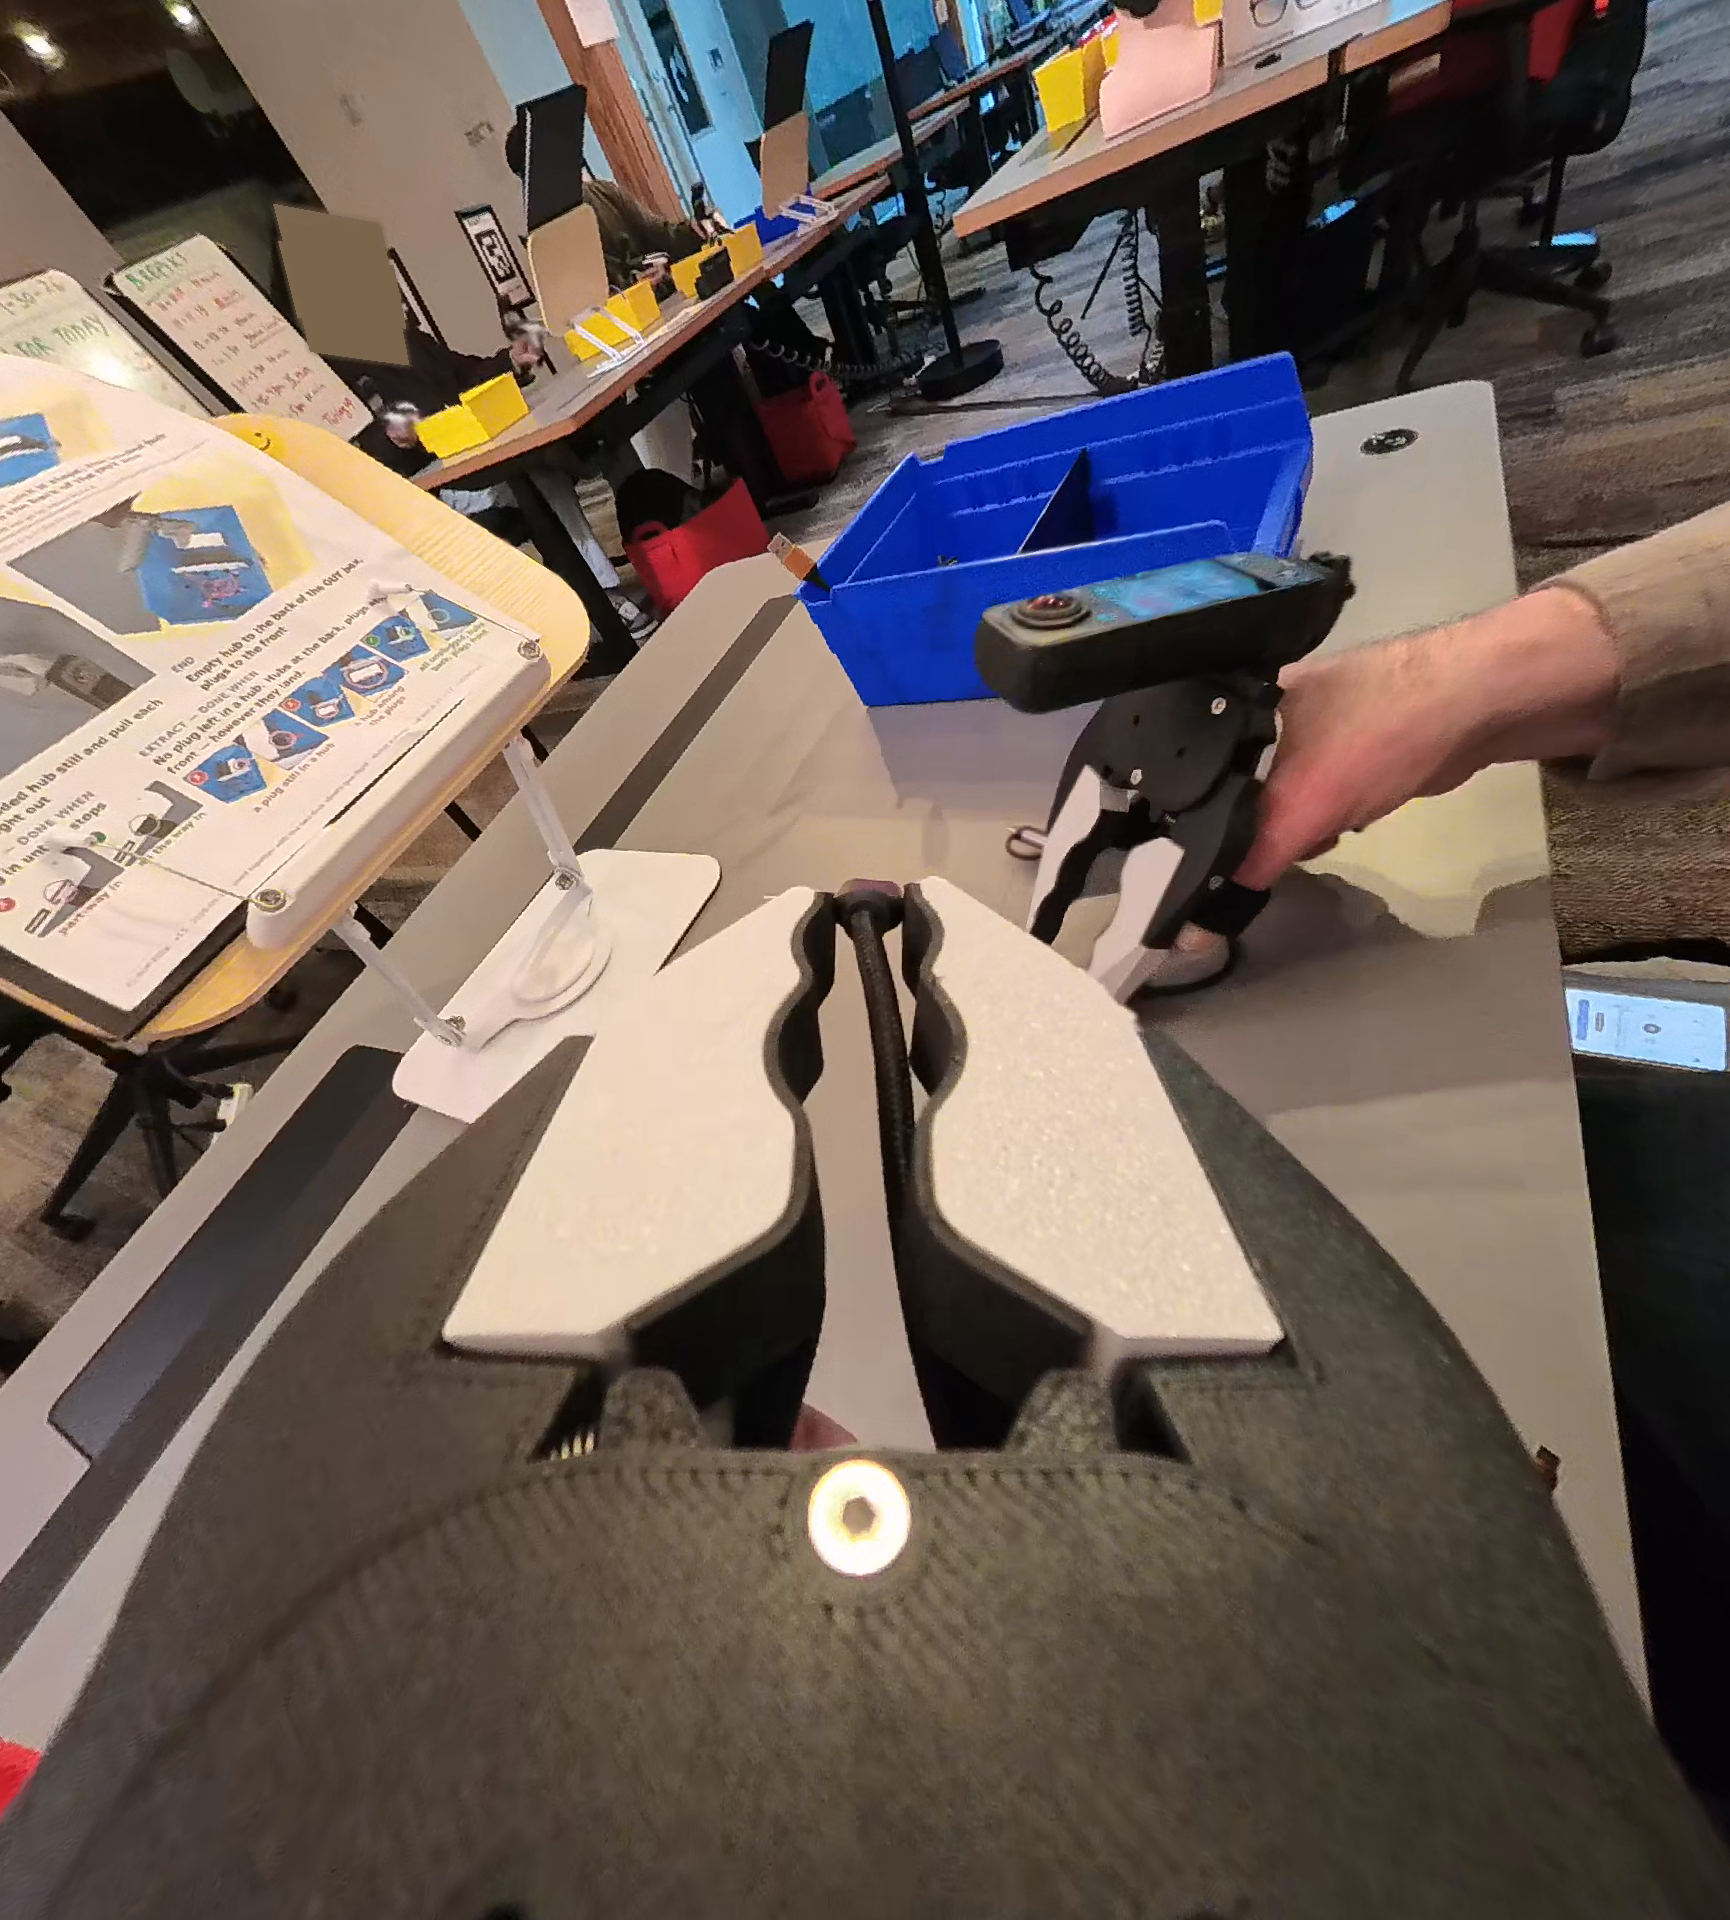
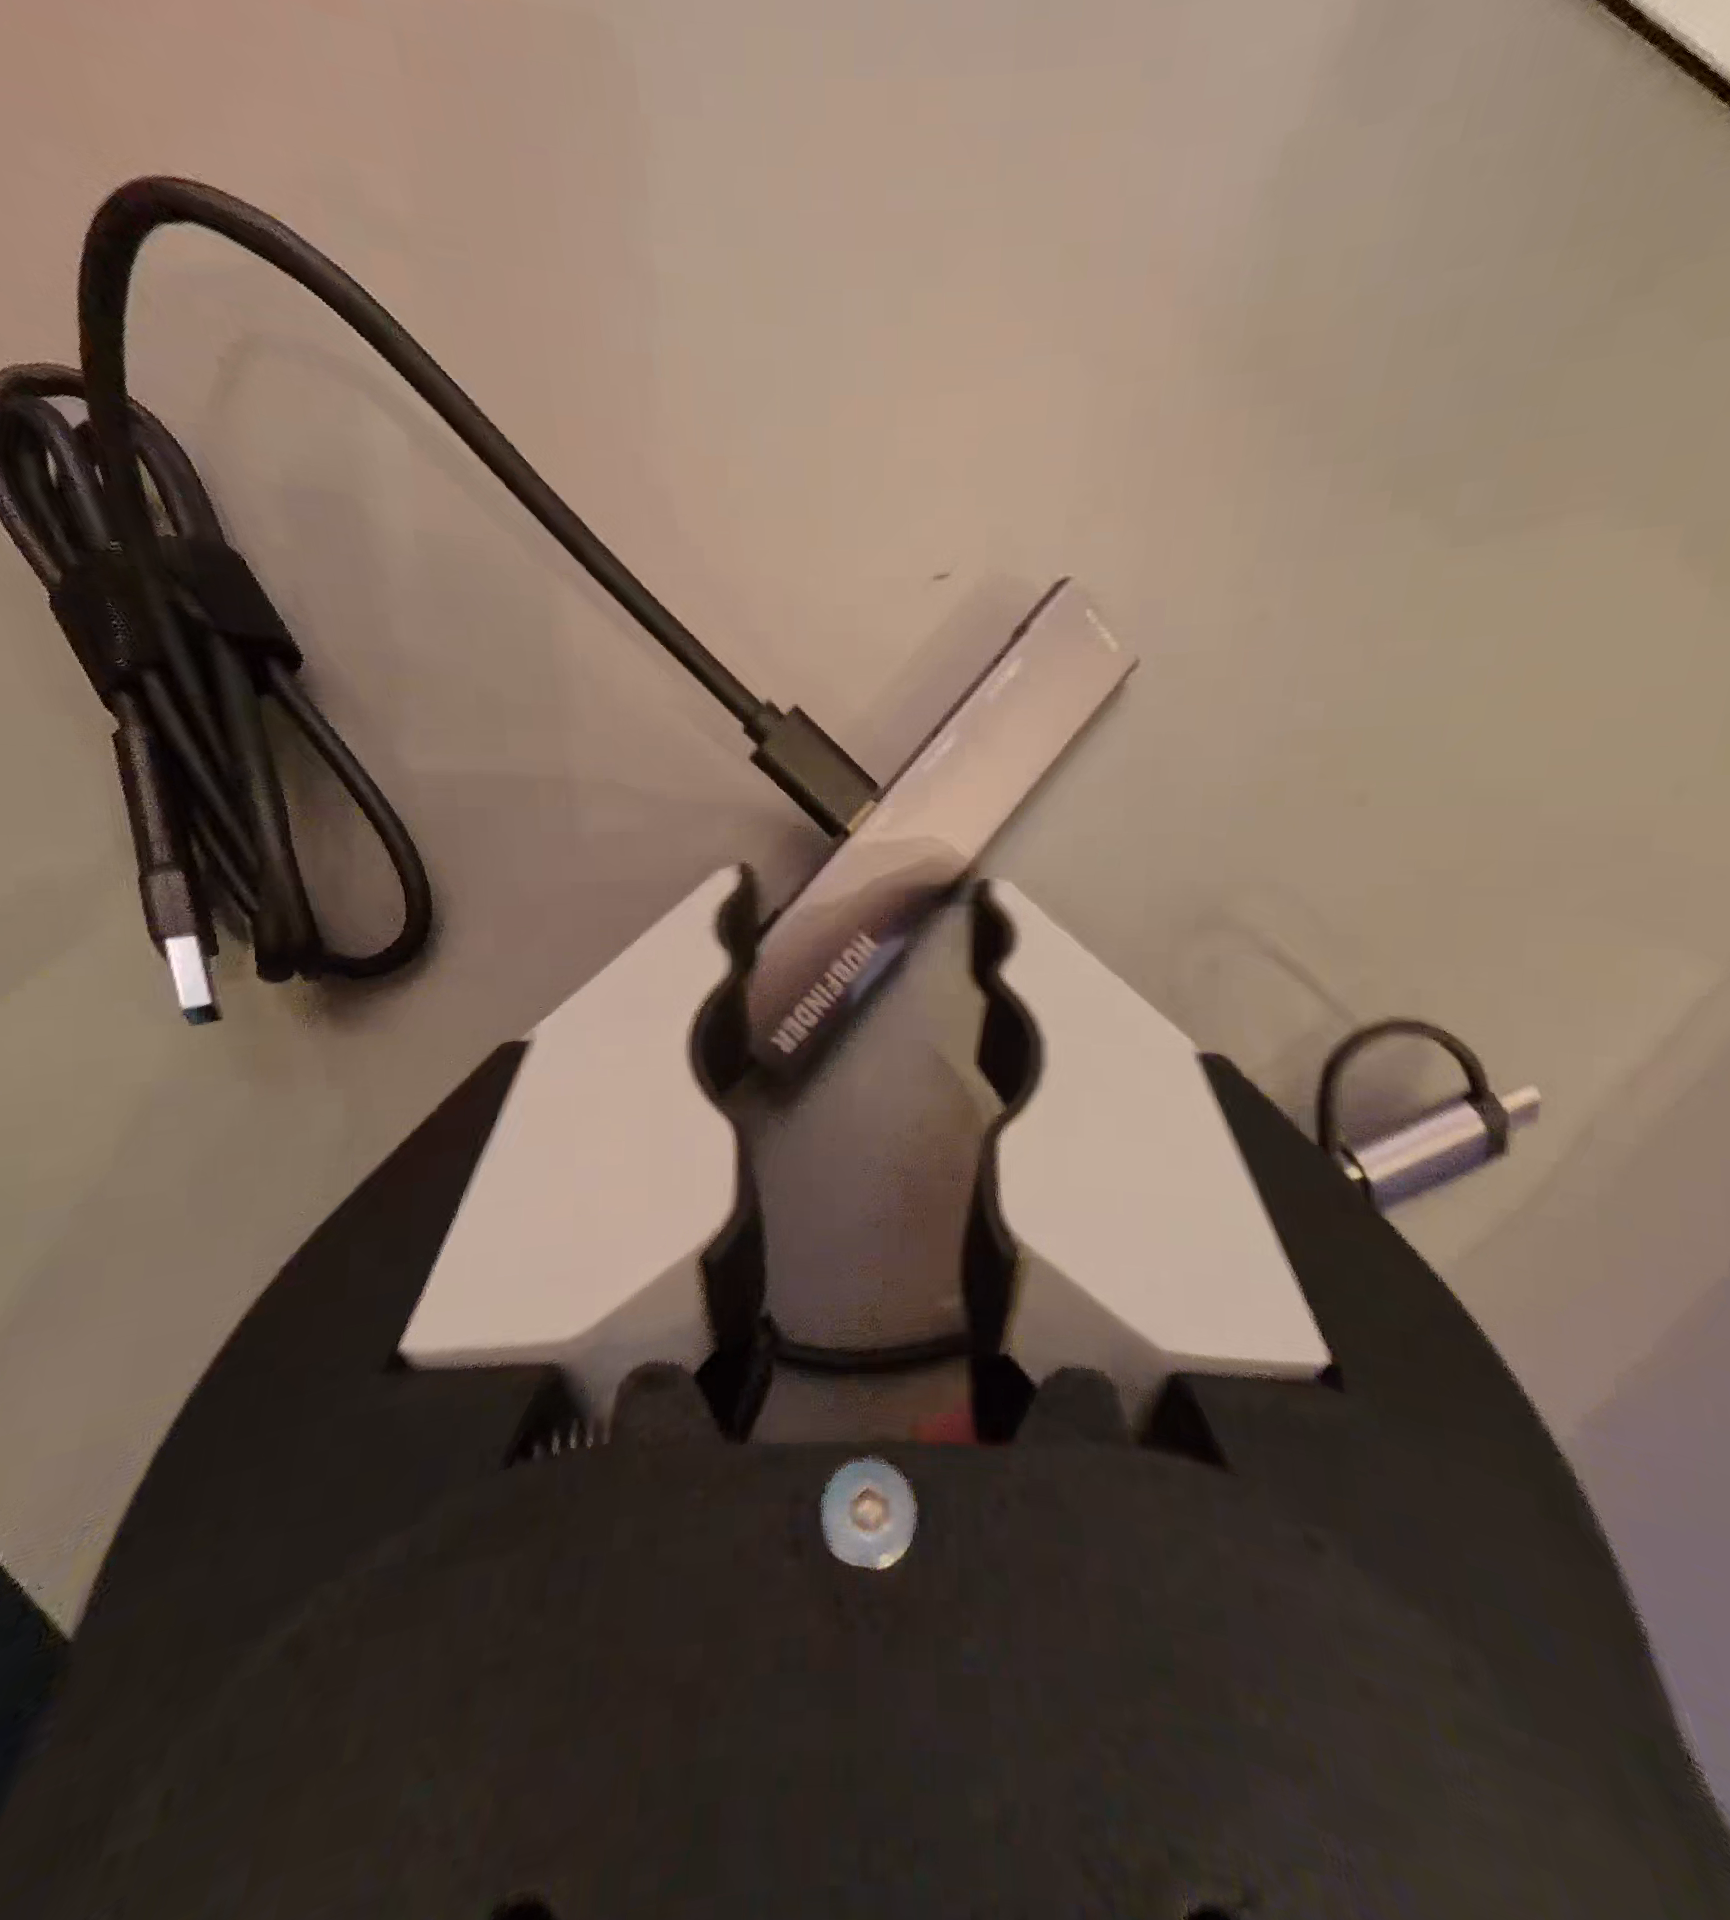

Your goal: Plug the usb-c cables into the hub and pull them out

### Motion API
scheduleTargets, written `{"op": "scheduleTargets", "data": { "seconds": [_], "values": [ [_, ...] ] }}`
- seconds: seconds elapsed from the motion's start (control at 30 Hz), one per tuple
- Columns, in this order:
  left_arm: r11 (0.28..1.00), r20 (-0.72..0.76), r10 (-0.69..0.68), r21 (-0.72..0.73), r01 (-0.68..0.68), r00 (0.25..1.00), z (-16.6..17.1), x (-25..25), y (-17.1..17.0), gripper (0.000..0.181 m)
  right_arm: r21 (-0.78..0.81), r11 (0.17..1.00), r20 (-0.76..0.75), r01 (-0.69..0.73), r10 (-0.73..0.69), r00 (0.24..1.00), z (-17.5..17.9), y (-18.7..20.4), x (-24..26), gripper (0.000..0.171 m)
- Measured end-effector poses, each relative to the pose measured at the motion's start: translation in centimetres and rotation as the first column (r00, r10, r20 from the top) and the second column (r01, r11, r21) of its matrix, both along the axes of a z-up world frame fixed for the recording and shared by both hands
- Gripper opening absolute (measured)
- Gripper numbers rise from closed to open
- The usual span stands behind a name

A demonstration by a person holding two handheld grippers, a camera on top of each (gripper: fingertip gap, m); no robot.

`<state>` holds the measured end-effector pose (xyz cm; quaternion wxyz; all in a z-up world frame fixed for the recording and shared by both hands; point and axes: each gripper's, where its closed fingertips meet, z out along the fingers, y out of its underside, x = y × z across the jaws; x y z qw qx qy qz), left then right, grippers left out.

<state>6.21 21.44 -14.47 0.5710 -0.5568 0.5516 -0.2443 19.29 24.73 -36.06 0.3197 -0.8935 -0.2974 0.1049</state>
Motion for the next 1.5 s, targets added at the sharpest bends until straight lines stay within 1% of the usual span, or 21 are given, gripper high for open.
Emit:
{"op": "scheduleTargets", "data": {
  "seconds": [0.03,0.13,0.23,0.27,0.33,0.4,0.43,0.47,0.5,0.53,0.57,0.63,0.7,0.77,0.83,1.03,1.1,1.2,1.33,1.43,1.5],
  "values": [
    [1.000,0.004,-0.001,-0.003,0.001,1.000,0.0,-0.1,-0.1,0.012,0.005,1.000,0.010,-0.014,0.014,1.000,0.0,0.2,-0.2,0.033],
    [1.000,0.015,0.001,-0.002,-0.001,1.000,0.0,-0.4,-0.2,0.012,0.018,0.996,0.016,-0.086,0.085,0.996,0.0,0.4,-1.3,0.030],
    [1.000,0.028,0.003,-0.008,-0.003,1.000,-0.1,-0.7,-0.2,0.012,0.037,0.976,0.041,-0.215,0.213,0.976,0.0,0.3,-2.2,0.027],
    [1.000,0.028,0.005,-0.008,-0.005,1.000,-0.2,-0.8,-0.2,0.012,0.048,0.961,0.075,-0.272,0.268,0.961,0.1,0.3,-2.4,0.026],
    [1.000,0.028,0.008,-0.013,-0.007,1.000,-0.4,-0.9,-0.1,0.012,0.094,0.908,0.193,-0.409,0.386,0.902,0.2,0.2,-2.5,0.023],
    [1.000,0.028,0.012,-0.020,-0.011,1.000,-0.7,-0.9,0.0,0.012,0.103,0.875,0.299,-0.473,0.426,0.854,0.3,0.7,-2.2,0.020],
    [1.000,0.025,0.014,-0.022,-0.014,1.000,-0.8,-0.9,0.1,0.012,0.113,0.871,0.340,-0.477,0.417,0.843,0.4,1.2,-1.9,0.019],
    [1.000,0.024,0.014,-0.025,-0.013,1.000,-0.9,-0.8,0.2,0.012,0.118,0.886,0.351,-0.449,0.386,0.853,0.4,1.7,-1.8,0.018],
    [1.000,0.022,0.013,-0.027,-0.012,1.000,-1.0,-0.7,0.2,0.012,0.123,0.907,0.336,-0.402,0.343,0.877,0.4,2.1,-1.7,0.020],
    [1.000,0.021,0.014,-0.026,-0.014,1.000,-1.1,-0.7,0.2,0.012,0.121,0.927,0.301,-0.354,0.306,0.903,0.4,2.3,-1.7,0.028],
    [1.000,0.020,0.015,-0.027,-0.014,1.000,-1.1,-0.6,0.3,0.012,0.110,0.949,0.251,-0.297,0.262,0.932,0.4,2.6,-1.6,0.030],
    [0.999,0.018,0.011,-0.032,-0.010,1.000,-1.3,-0.5,0.3,0.012,0.064,0.973,0.089,-0.222,0.216,0.972,0.1,2.6,-1.9,0.041],
    [0.999,0.017,0.010,-0.037,-0.009,1.000,-1.5,-0.6,0.3,0.012,0.031,0.983,-0.039,-0.183,0.185,0.982,0.0,2.7,-1.9,0.040],
    [0.999,0.020,0.008,-0.045,-0.007,1.000,-1.6,-0.6,0.3,0.012,0.032,0.986,-0.095,-0.162,0.165,0.982,0.0,2.9,-1.5,0.033],
    [0.999,0.018,0.009,-0.048,-0.008,1.000,-1.7,-0.7,0.4,0.012,0.034,0.988,-0.115,-0.152,0.155,0.981,0.1,2.9,-1.3,0.020],
    [0.998,0.018,0.009,-0.060,-0.008,1.000,-2.0,-0.7,0.5,0.012,0.057,0.985,-0.130,-0.160,0.167,0.977,0.1,2.8,-1.3,0.019],
    [0.998,0.014,0.012,-0.065,-0.012,1.000,-2.2,-0.7,0.6,0.012,0.089,0.982,-0.150,-0.165,0.178,0.973,0.6,2.9,-1.5,0.019],
    [0.997,0.015,0.021,-0.081,-0.019,1.000,-2.5,-0.8,0.9,0.012,0.163,0.971,-0.166,-0.176,0.203,0.965,2.0,3.1,-1.7,0.019],
    [0.994,0.027,0.035,-0.102,-0.032,0.999,-2.5,-1.0,1.4,0.012,0.272,0.935,-0.173,-0.226,0.278,0.945,4.5,3.3,-2.3,0.019],
    [0.993,0.037,0.047,-0.114,-0.043,0.998,-2.4,-1.1,1.8,0.012,0.352,0.895,-0.195,-0.273,0.355,0.914,6.8,3.4,-2.9,0.019],
    [0.991,0.045,0.054,-0.121,-0.048,0.998,-2.2,-1.3,2.0,0.012,0.402,0.858,-0.218,-0.319,0.428,0.877,8.3,3.2,-3.4,0.019]
  ]
}}
